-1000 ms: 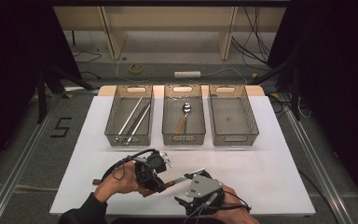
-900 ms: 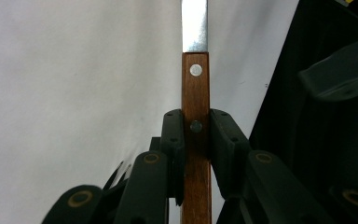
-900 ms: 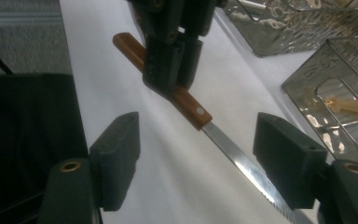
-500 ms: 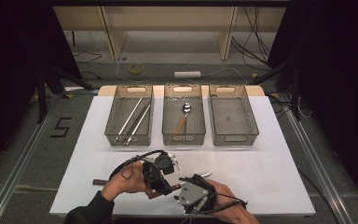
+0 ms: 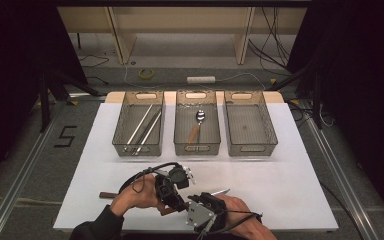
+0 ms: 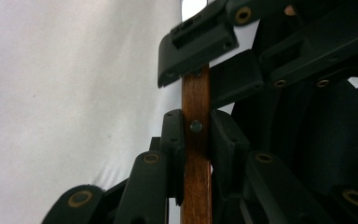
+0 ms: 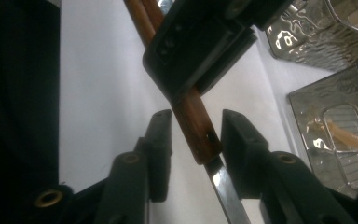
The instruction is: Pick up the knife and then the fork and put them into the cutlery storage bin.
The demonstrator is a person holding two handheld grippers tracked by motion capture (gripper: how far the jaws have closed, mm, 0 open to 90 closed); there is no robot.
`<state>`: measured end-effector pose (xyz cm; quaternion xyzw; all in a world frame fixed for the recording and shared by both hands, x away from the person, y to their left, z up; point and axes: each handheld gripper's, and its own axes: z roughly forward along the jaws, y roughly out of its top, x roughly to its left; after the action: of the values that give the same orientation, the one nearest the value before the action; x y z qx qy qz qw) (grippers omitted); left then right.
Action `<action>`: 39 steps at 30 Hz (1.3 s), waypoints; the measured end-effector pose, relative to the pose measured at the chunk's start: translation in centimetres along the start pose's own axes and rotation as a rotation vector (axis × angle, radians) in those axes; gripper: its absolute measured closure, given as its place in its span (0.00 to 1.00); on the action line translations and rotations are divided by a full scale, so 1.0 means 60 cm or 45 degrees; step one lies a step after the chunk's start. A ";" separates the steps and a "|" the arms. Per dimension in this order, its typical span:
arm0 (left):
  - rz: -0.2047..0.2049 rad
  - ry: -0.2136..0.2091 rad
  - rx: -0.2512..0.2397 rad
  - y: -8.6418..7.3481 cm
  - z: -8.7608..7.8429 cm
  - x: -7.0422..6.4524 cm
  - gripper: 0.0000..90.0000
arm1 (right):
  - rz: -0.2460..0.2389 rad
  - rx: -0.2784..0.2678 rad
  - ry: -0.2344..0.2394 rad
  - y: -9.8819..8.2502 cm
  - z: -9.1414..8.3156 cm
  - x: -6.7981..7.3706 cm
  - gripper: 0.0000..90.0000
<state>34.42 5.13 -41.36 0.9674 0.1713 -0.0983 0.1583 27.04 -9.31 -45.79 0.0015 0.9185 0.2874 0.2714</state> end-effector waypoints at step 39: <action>-0.159 0.326 -0.572 -0.124 -0.069 0.045 0.24 | 0.158 0.071 -0.095 -0.068 -0.050 -0.086 0.87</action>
<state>34.75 13.99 -40.21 0.9002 0.2668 0.0558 0.3396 30.56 -15.12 -43.35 0.0766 0.9135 0.2779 0.2870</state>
